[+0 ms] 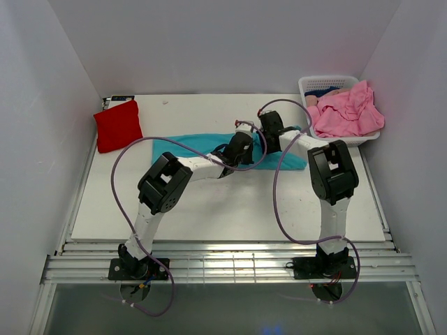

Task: Fold and stack the t-shirts
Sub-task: Fold the other side of the tshirt into a rectangle

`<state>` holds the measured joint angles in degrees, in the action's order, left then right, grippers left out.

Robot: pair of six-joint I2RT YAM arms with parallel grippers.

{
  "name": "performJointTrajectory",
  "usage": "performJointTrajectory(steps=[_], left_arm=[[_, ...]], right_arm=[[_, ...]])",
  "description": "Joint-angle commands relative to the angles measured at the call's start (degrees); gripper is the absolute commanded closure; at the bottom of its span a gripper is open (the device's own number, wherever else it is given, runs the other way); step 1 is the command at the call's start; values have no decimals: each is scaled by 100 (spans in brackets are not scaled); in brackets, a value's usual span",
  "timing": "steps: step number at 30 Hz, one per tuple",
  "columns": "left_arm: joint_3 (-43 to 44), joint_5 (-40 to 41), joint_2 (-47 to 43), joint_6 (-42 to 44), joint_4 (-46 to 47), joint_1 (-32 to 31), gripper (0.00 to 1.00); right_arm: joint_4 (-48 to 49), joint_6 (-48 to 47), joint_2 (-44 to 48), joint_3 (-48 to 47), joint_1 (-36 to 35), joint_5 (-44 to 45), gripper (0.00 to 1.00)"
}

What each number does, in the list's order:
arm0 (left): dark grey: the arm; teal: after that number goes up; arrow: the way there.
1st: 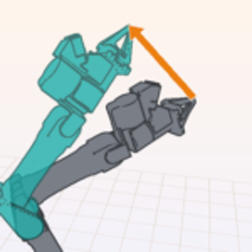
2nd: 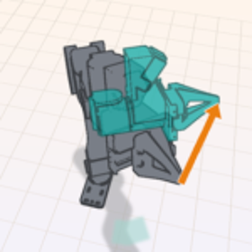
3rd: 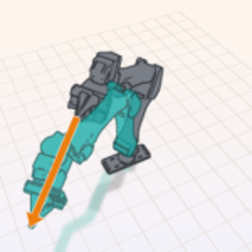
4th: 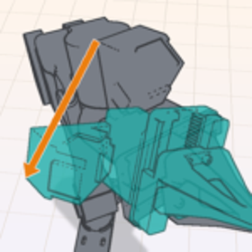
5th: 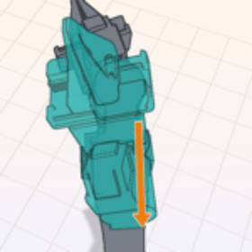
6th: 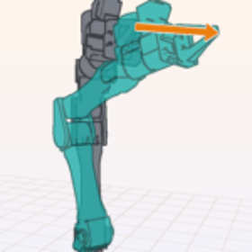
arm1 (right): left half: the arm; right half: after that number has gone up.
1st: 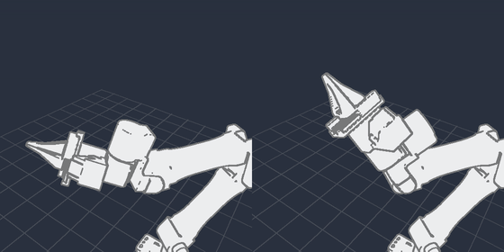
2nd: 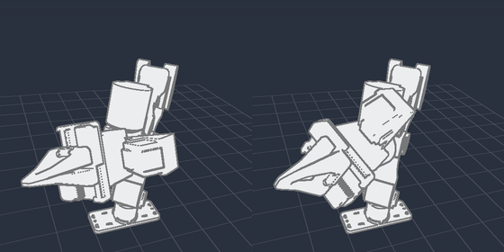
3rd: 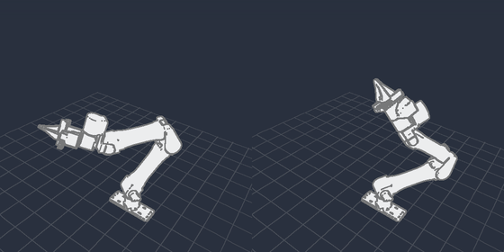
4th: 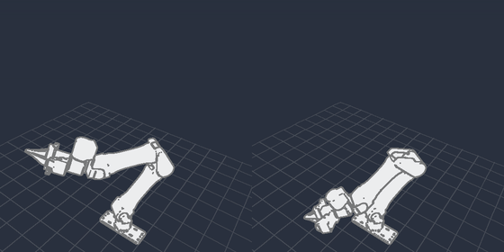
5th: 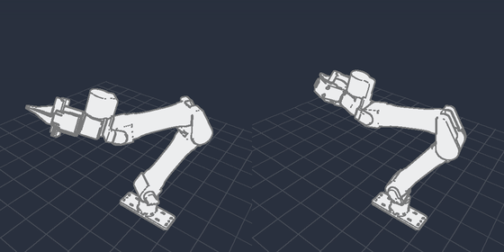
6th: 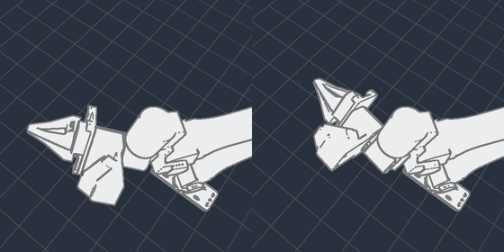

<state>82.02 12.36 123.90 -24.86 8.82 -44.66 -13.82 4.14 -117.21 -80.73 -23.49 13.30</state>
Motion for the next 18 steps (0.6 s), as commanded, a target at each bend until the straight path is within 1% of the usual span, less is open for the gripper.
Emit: performJointTrajectory(steps=[1, 8, 12, 18], left_arm=[[34, -59, -15, 25, 67, -16, 100], [-501, 73, 12, -45, 67, -25, 100], [-765, 126, -49, -150, 76, -16, 100], [-1039, 109, -111, -274, 120, -16, 100]], right_arm=[[20, 34, -135, -242, -7, 59, 92], [20, 16, -373, -470, 11, 287, 92], [-24, -97, -530, -751, 63, 410, 92], [-164, -177, -1013, -1603, 177, 586, 92]])
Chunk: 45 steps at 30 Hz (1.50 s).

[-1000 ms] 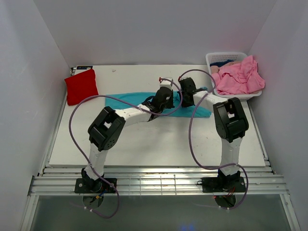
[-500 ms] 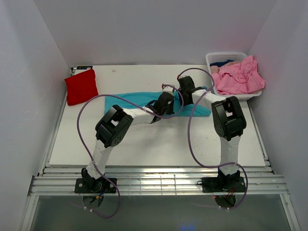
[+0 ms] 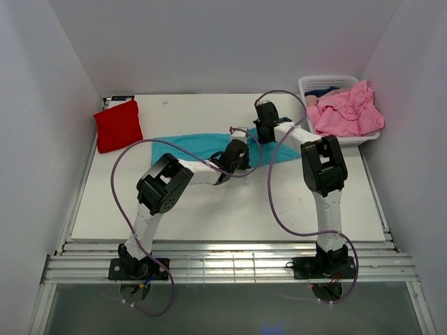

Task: Fold and stack the t-shirts
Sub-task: Fold the other side of the tshirt into a rectangle

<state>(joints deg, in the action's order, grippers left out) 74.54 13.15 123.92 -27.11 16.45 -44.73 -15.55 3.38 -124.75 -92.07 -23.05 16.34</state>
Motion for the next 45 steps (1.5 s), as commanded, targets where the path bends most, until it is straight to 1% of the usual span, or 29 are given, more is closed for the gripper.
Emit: performJointTrajectory(steps=[1, 8, 12, 15, 17, 19, 20, 22, 24, 25, 26, 27, 28, 29, 30, 31, 32, 33, 34, 35, 36, 38, 42, 45], left_arm=[[-326, 21, -113, -57, -643, -18, 100], [-362, 48, -113, -31, -651, -18, 100], [-335, -5, -70, -66, -643, -9, 100], [-283, -31, -87, -83, -634, -9, 100], [-204, -5, -96, -5, -643, -9, 100], [42, 82, -122, 187, -643, -18, 100], [173, 109, -122, 276, -643, -9, 100], [621, 205, -131, 452, -669, -9, 100], [964, 398, -131, 724, -783, -9, 92], [1322, 504, -122, 812, -844, -1, 84], [1474, 757, -122, 970, -975, -1, 79], [1580, 899, -148, 1041, -1012, -1, 70], [1677, 1065, -236, 1111, -1055, 8, 51], [1669, 1241, -306, 1251, -1056, 17, 38], [1617, 1617, -385, 1313, -1065, 26, 26], [1546, 1795, -464, 1357, -1065, 43, 22], [1328, 2101, -630, 1401, -1091, 113, 21], [1178, 2226, -719, 1410, -1100, 166, 25], [994, 2349, -824, 1402, -1091, 227, 35], [609, 2437, -921, 1358, -1126, 385, 87], [423, 2517, -1122, 1193, -1170, 491, 100], [-129, 2552, -1334, 1069, -1240, 816, 100], [-808, 2456, -1756, 769, -1284, 1369, 100], [-1029, 2465, -1801, 725, -1284, 1616, 100]], right_arm=[[0, -109, -321, -696, 143, 334, 92], [-89, -109, -857, -1733, 195, 493, 92], [-53, -57, -1095, -2129, 231, 432, 92], [35, -22, -1131, -2244, 239, 607, 92], [70, -4, -878, -2184, 257, 809, 92], [262, -30, -543, -1816, 266, 880, 92], [333, -56, -168, -1658, 266, 880, 92], [430, -100, 212, -1211, 266, 767, 92], [343, -83, 678, -998, 266, 643, 88], [90, -13, 784, -875, 266, 495, 87], [-69, 40, 925, -848, 266, 432, 87], [-227, 101, 970, -804, 266, 301, 87], [-464, 145, 1005, -743, 266, 239, 87], [-571, 250, 1031, -620, 266, 186, 89], [-650, 303, 1031, -558, 266, 151, 90], [-712, 347, 1023, -479, 266, 63, 91], [-808, 426, 988, -330, 266, 36, 92], [-818, 470, 970, -242, 266, 27, 92], [-818, 506, 961, -154, 257, -25, 92], [-818, 532, 961, -57, 257, -60, 92], [-792, 611, 961, 109, 257, -87, 92], [-739, 673, 987, 277, 257, -166, 92], [-669, 734, 961, 515, 257, -219, 92], [-677, 743, 874, 550, 257, -245, 92]])
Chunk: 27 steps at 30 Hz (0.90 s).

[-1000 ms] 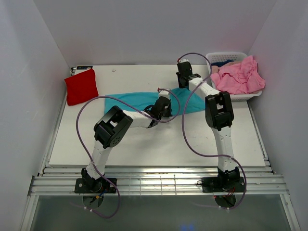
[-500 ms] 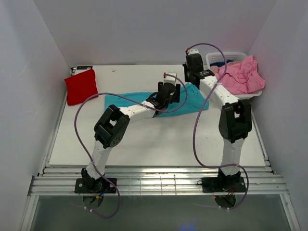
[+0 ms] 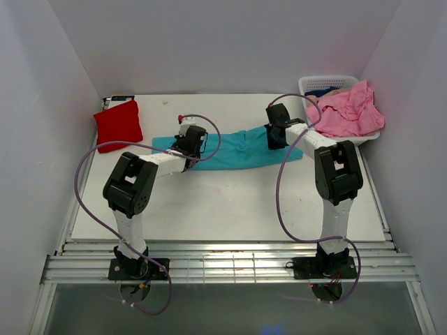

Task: Fold and stack the t-shirts
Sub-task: Fold the other side of the tshirt into a rectangle, then rotate the tshirt 90 degrees

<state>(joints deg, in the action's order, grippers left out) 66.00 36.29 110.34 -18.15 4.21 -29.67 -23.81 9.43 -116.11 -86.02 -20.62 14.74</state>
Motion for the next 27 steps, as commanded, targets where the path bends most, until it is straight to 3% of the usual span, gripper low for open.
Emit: performJointTrajectory(steps=[1, 12, 21, 27], left_arm=[[-210, 167, -426, -154, -60, 137, 100], [-526, 370, -197, -530, -385, 190, 100], [-965, 80, -145, -1199, -1036, 172, 100], [-1545, -377, -610, -1981, -1220, -82, 100]], right_arm=[[149, 147, -25, -55, 14, -94, 92], [-79, 156, -649, -424, 14, -77, 92], [-352, 182, -1378, -1136, 32, -94, 92], [-563, 147, -1923, -1970, 67, -77, 92]])
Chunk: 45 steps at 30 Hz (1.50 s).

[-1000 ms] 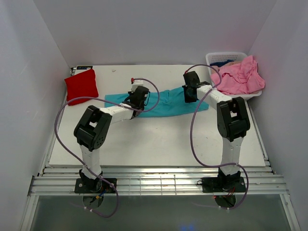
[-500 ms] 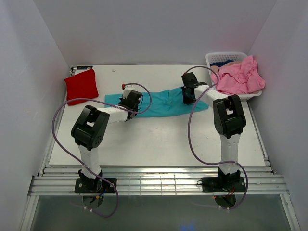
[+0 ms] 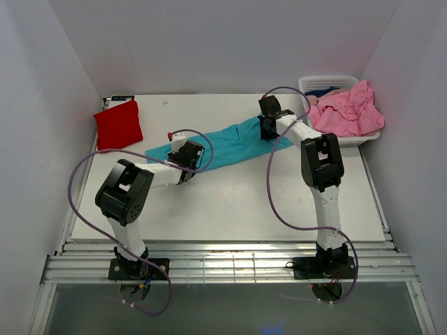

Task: Fold and stack the t-shirts
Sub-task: Rotate the tshirt 90 degrees

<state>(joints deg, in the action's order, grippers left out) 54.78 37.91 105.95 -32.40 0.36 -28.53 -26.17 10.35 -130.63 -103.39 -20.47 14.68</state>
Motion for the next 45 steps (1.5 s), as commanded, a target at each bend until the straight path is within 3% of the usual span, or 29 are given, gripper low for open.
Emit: performJointTrajectory(steps=[1, 5, 14, 24, 27, 37, 45], left_arm=[[-625, -539, -345, -670, -897, -327, 100], [-1030, -548, -855, -1442, -1187, -618, 100], [-1470, -794, -1902, -2305, -1705, -1251, 100], [-1594, -1242, -2079, -3228, -1750, -2111, 100], [-1393, -1242, -1877, -3325, -1750, -2585, 100], [-680, -1629, -1420, -2921, -1048, -3219, 100], [57, -1848, -1156, -2315, -257, -3510, 100]], right_arm=[[-336, 64, -585, -417, 52, -62, 92], [-345, 81, -841, -856, 104, -88, 92], [-125, -33, -1281, -1429, 148, -439, 92], [710, 256, -1509, -1587, 192, -2081, 92], [964, 441, -1579, -1701, 219, -2477, 92], [2054, 1057, -1922, -1956, 350, -4086, 89], [2371, 811, -1502, -2036, 702, -4263, 84]])
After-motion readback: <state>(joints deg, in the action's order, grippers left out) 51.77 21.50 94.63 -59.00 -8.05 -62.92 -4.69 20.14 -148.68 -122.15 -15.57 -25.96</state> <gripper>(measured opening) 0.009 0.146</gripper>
